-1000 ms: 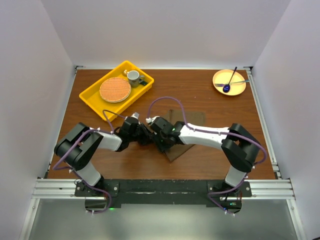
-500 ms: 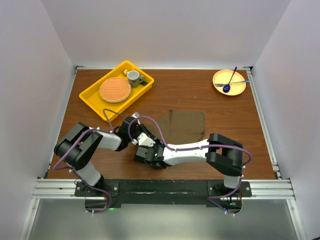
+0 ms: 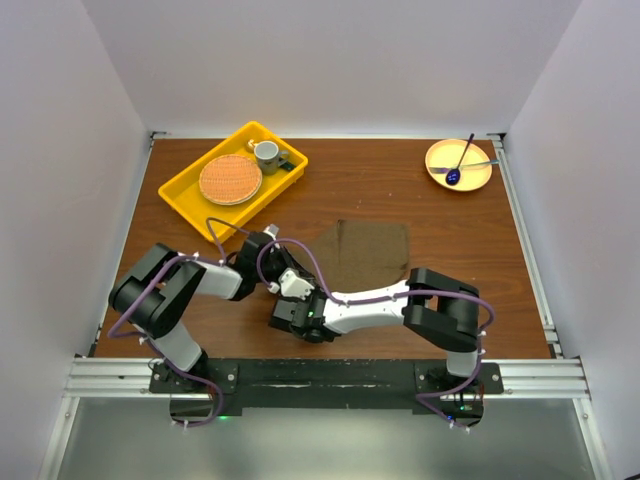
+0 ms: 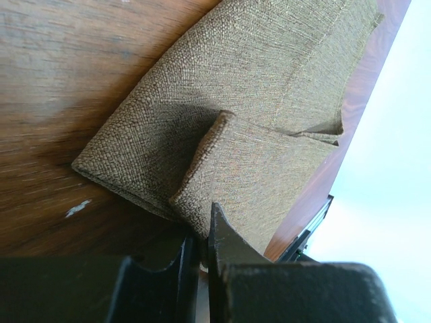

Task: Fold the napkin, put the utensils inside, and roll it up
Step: Roll the napkin with the utensil

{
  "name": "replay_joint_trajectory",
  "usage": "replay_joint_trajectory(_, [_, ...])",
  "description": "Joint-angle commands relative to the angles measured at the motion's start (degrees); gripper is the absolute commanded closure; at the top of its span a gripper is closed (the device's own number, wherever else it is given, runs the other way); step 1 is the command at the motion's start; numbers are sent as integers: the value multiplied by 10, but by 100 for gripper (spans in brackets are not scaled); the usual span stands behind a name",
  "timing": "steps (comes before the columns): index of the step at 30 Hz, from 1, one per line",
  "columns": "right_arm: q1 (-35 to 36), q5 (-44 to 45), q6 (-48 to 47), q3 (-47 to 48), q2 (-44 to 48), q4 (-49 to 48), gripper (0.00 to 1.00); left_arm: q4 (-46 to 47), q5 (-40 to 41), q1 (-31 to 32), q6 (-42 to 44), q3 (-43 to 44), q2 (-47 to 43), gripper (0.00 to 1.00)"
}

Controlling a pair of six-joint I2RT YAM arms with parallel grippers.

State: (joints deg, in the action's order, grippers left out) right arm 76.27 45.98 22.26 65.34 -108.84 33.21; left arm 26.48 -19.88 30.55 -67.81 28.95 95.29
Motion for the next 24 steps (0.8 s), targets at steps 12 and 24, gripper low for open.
replay_joint_trajectory(12, [-12, -94, -5, 26, 35, -2, 100, -105, 34, -16, 113, 57, 0, 86])
replay_joint_trajectory(24, [-243, -504, -38, -130, 172, -183, 100, -142, 41, -15, 172, 100, -8, 75])
